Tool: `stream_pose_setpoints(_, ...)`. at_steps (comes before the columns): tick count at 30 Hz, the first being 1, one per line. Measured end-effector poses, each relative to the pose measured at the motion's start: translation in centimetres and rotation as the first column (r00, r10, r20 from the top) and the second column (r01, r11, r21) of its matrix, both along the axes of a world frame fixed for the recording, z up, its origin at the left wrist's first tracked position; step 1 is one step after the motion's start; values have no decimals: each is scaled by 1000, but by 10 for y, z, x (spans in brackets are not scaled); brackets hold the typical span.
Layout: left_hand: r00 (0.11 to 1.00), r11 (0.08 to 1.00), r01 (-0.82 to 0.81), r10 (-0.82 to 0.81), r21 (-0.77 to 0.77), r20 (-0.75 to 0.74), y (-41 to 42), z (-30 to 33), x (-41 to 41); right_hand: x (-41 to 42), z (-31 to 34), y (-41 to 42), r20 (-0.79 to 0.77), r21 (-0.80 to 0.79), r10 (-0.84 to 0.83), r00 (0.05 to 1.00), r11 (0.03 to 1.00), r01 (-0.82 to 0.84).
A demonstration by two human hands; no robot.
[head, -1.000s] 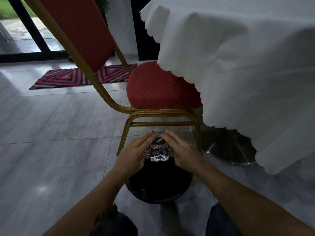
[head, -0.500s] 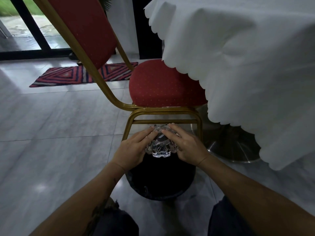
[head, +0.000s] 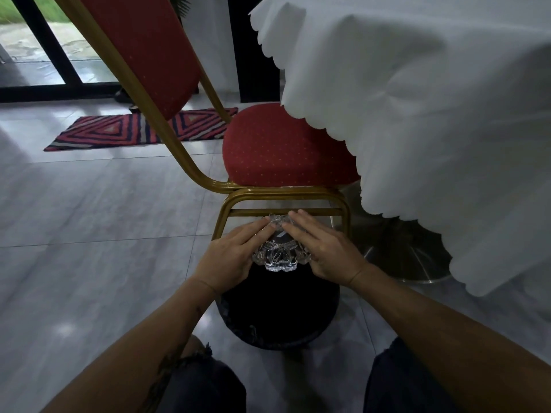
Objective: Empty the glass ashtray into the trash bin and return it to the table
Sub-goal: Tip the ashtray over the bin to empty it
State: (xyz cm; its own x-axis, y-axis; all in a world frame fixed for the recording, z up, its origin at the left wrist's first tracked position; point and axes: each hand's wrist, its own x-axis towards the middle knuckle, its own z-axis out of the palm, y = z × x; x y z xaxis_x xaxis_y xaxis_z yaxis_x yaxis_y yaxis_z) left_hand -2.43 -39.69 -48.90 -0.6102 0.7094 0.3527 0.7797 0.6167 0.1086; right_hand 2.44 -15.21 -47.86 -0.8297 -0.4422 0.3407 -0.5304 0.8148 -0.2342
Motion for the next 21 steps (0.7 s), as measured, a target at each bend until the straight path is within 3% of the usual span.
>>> stream_pose_setpoints(15, 994, 996, 37, -28, 83, -107, -16, 3, 5, 1, 6, -15, -58, 68, 39, 998, 997, -35)
stream_pose_setpoints(18, 1000, 998, 14, -14, 66, 8, -16, 6, 7, 3, 2, -16, 40, -27, -3, 999, 1000, 4)
stream_pose_setpoints(21, 980, 986, -59, 27, 156, 199, -13, 8, 10, 5, 2, -19, 178, -205, -71, 982, 973, 107)
